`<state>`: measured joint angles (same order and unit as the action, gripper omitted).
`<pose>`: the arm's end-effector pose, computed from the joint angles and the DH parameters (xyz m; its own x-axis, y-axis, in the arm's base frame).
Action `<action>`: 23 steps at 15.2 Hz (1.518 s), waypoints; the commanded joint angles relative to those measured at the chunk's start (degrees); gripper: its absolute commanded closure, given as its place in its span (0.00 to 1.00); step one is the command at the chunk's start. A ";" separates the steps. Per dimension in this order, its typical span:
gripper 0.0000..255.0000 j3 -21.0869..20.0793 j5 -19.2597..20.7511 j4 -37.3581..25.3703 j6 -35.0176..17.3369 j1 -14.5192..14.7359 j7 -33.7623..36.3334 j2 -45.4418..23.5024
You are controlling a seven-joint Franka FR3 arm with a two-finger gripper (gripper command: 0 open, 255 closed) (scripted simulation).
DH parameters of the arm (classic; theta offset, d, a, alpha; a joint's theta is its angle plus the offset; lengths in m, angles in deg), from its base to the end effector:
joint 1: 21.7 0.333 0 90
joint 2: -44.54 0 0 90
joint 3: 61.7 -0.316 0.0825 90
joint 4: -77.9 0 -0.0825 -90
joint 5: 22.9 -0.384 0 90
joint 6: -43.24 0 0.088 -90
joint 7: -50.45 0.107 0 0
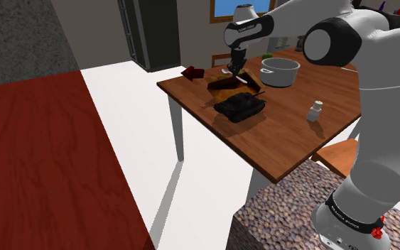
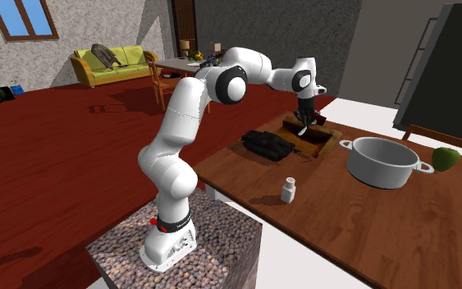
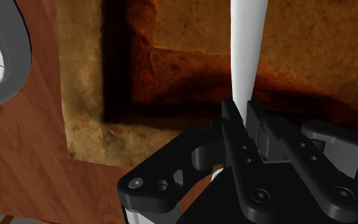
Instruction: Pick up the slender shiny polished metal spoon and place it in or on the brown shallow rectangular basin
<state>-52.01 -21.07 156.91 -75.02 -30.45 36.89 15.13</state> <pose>0.6916 -0.2068 0.4385 0.9891 -0.0323 0.1435 -0.0541 -0.9871 0.1507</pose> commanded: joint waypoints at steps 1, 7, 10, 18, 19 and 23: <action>1.00 0.01 0.01 0.57 -0.44 -0.02 -0.01 0.04; 1.00 0.01 0.01 0.57 -0.43 -0.02 -0.01 0.03; 0.00 0.01 0.01 0.53 -0.41 -0.02 -0.02 0.02; 0.00 0.09 0.36 -2.47 5.28 0.52 0.14 2.70; 0.00 0.09 0.36 -2.46 5.27 0.52 0.15 2.70; 0.00 0.09 0.36 -2.47 5.28 0.52 0.14 2.70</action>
<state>-51.93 -20.72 154.44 -69.77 -29.94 37.03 17.81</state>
